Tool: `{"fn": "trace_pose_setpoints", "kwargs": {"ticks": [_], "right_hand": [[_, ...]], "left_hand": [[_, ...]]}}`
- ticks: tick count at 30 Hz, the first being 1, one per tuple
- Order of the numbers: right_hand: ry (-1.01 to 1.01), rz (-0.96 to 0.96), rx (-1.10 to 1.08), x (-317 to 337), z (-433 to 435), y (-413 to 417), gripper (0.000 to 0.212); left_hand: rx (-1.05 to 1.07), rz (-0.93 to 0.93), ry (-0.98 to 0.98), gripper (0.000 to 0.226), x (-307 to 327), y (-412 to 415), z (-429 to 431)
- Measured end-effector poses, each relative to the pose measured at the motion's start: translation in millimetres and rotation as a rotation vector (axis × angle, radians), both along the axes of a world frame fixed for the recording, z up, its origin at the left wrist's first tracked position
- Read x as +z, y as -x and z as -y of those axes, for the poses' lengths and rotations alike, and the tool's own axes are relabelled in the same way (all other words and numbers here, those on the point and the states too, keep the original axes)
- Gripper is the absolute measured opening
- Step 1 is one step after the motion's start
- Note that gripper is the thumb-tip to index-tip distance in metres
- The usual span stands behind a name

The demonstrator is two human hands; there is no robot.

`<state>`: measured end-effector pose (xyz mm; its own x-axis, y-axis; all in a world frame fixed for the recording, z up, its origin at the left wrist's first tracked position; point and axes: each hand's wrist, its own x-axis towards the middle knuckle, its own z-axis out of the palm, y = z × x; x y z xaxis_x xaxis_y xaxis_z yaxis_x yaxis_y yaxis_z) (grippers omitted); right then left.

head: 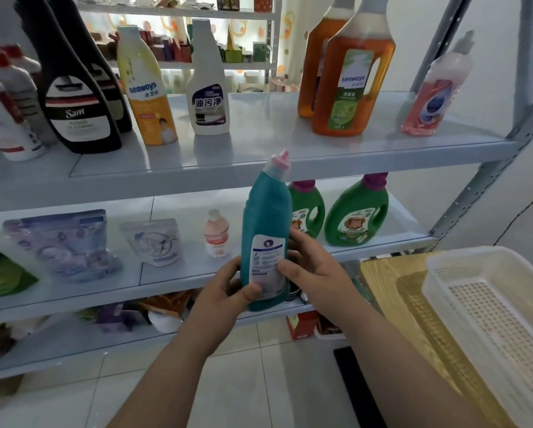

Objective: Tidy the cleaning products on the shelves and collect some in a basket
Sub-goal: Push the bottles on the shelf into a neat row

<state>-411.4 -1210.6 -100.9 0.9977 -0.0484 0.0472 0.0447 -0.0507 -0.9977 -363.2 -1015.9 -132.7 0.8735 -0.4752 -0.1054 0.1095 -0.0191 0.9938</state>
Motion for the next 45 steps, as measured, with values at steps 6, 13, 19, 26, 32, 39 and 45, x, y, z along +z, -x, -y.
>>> {"fn": "trace_pose_setpoints", "kwargs": {"ticks": [6,13,19,26,32,39,45], "right_hand": [[-0.110,-0.070,-0.035,0,30,-14,0.036],[-0.551,-0.301,-0.001,-3,43,-29,0.057],[-0.537,-0.154,-0.010,-8,58,-36,0.073],[-0.242,-0.054,-0.133,-8,47,-42,0.083],[-0.279,0.076,-0.139,4,33,-33,0.042],[-0.159,0.110,-0.134,17,5,-32,0.043],[-0.072,0.124,-0.179,22,-31,-32,0.037]], "left_hand": [[0.073,-0.038,0.065,0.043,0,4,38],[0.082,-0.262,0.179,0.035,12,11,76],[0.000,-0.335,0.128,0.052,22,9,84],[0.053,0.004,-0.042,0.051,19,1,80],[0.159,-0.269,0.242,0.033,18,-2,73],[0.101,-0.480,0.487,0.054,19,-1,44],[0.195,-0.169,0.263,0.033,22,-5,12]]}}
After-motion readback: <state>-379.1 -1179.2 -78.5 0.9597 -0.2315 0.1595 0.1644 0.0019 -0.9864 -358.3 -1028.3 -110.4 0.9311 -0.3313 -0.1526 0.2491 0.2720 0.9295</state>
